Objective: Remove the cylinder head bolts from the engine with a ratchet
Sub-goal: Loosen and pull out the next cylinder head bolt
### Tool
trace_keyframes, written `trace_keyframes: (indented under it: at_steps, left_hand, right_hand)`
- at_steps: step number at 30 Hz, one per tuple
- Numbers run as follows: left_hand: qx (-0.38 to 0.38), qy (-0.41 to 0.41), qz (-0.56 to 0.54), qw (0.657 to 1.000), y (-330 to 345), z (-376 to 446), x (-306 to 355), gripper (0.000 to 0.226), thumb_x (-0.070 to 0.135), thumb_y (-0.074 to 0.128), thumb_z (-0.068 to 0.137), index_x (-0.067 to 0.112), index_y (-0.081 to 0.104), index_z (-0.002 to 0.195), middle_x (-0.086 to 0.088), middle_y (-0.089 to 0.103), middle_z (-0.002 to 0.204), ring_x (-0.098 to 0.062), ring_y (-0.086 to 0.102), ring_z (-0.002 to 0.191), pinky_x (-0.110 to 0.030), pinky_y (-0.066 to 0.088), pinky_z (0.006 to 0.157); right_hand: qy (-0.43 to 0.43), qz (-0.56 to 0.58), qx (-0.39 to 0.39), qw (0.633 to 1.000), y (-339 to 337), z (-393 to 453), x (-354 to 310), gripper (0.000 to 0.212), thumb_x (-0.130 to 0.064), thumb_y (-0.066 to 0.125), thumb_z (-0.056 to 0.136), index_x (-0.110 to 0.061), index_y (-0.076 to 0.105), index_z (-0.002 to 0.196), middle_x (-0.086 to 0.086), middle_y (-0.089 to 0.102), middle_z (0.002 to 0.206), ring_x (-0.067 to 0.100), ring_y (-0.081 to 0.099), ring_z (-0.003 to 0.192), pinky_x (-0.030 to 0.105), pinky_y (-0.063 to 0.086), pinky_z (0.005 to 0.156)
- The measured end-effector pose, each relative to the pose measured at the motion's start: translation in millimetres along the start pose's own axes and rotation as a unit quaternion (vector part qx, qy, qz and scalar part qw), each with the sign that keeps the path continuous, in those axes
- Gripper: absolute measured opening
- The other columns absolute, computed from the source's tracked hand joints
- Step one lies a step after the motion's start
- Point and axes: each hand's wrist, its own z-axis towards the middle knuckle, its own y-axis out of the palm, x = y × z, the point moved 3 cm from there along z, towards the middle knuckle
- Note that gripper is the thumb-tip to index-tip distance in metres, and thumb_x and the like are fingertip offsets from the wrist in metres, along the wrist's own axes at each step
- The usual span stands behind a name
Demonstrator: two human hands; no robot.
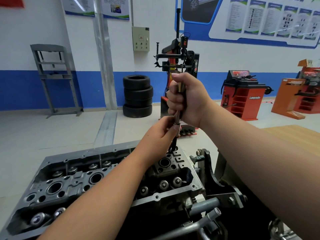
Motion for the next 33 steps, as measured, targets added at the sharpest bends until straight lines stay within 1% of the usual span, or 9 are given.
trace_keyframes:
  at_steps: [3, 6, 9, 13, 17, 21, 26, 30, 33]
  left_hand:
    - [0.039, -0.013, 0.008, 0.999, -2, 3, 0, 0.006, 0.042, 0.062, 0.1, 0.042, 0.056, 0.098, 0.015, 0.071, 0.088, 0.001, 0.066, 0.082, -0.013, 0.045, 0.063]
    - [0.07, -0.021, -0.017, 0.997, -2, 4, 2, 0.016, 0.04, 0.074, 0.091, 0.032, 0.06, 0.092, 0.007, 0.072, 0.082, -0.006, 0.065, 0.067, -0.016, 0.046, 0.055]
    - [0.042, -0.009, -0.027, 0.999, 0, 0, 3, 0.008, 0.046, 0.066, 0.097, 0.041, 0.062, 0.102, 0.016, 0.072, 0.087, 0.003, 0.063, 0.069, -0.01, 0.044, 0.059]
    - [-0.002, 0.007, -0.009, 1.0, 1, -2, 4, 0.013, 0.041, 0.049, 0.108, 0.042, 0.061, 0.106, 0.018, 0.069, 0.093, 0.006, 0.059, 0.073, -0.011, 0.045, 0.064]
    - [0.025, 0.024, 0.02, 0.999, -3, 2, 3, 0.014, 0.021, 0.058, 0.102, 0.03, 0.063, 0.093, 0.014, 0.07, 0.085, 0.001, 0.058, 0.068, -0.014, 0.044, 0.06]
    - [0.04, 0.027, 0.009, 0.999, -2, 4, 1, 0.012, 0.012, 0.067, 0.094, 0.023, 0.066, 0.098, 0.015, 0.071, 0.084, 0.0, 0.063, 0.07, -0.014, 0.047, 0.059]
    - [-0.023, 0.03, -0.053, 0.998, 0, 1, 7, 0.027, 0.025, 0.056, 0.101, 0.05, 0.066, 0.101, 0.016, 0.073, 0.093, 0.001, 0.064, 0.077, -0.018, 0.053, 0.067]
    - [-0.031, 0.021, -0.047, 0.998, -2, 0, 7, 0.022, 0.028, 0.049, 0.104, 0.043, 0.066, 0.103, 0.004, 0.073, 0.096, -0.008, 0.064, 0.079, -0.036, 0.055, 0.072]
    - [-0.011, 0.026, -0.029, 0.999, -5, 1, 6, 0.022, 0.022, 0.056, 0.104, 0.042, 0.064, 0.107, 0.017, 0.074, 0.095, -0.001, 0.068, 0.079, -0.024, 0.056, 0.069]
  right_hand:
    - [-0.058, -0.074, 0.117, 0.989, 10, -6, 3, 0.023, -0.033, 0.055, 0.096, -0.018, 0.056, 0.08, -0.001, 0.05, 0.067, 0.015, 0.043, 0.056, 0.028, 0.038, 0.056]
    - [-0.124, -0.063, 0.173, 0.975, 18, -9, 6, 0.023, -0.025, 0.053, 0.098, -0.017, 0.059, 0.076, -0.003, 0.05, 0.061, 0.012, 0.043, 0.053, 0.025, 0.037, 0.052]
    - [-0.119, -0.015, 0.13, 0.984, 15, -7, 4, 0.04, -0.034, 0.047, 0.101, -0.016, 0.053, 0.066, -0.005, 0.038, 0.048, 0.012, 0.03, 0.043, 0.029, 0.026, 0.05]
    - [-0.172, -0.058, 0.124, 0.976, 10, -2, 13, 0.045, -0.063, 0.061, 0.085, -0.021, 0.05, 0.073, -0.011, 0.039, 0.05, 0.01, 0.032, 0.044, 0.027, 0.03, 0.046]
    - [-0.291, -0.131, 0.241, 0.917, 8, -8, 42, 0.03, -0.05, 0.067, 0.087, -0.025, 0.052, 0.092, -0.012, 0.054, 0.064, 0.007, 0.05, 0.056, 0.027, 0.042, 0.056]
    - [-0.343, -0.179, 0.268, 0.882, 2, -15, 51, 0.015, -0.041, 0.064, 0.095, -0.028, 0.06, 0.091, -0.002, 0.065, 0.079, 0.016, 0.064, 0.073, 0.035, 0.054, 0.069]
    - [-0.369, -0.231, 0.286, 0.853, -1, -17, 57, 0.026, -0.037, 0.051, 0.102, -0.017, 0.061, 0.09, -0.01, 0.06, 0.069, 0.006, 0.059, 0.065, 0.026, 0.048, 0.064]
    - [-0.364, -0.209, 0.299, 0.857, 0, -17, 62, 0.02, -0.039, 0.05, 0.103, -0.021, 0.057, 0.102, -0.007, 0.063, 0.071, 0.008, 0.064, 0.068, 0.036, 0.055, 0.067]
    - [-0.342, -0.176, 0.301, 0.873, 2, -19, 77, 0.013, -0.036, 0.058, 0.1, -0.026, 0.055, 0.108, -0.005, 0.068, 0.083, 0.011, 0.068, 0.081, 0.043, 0.057, 0.078]
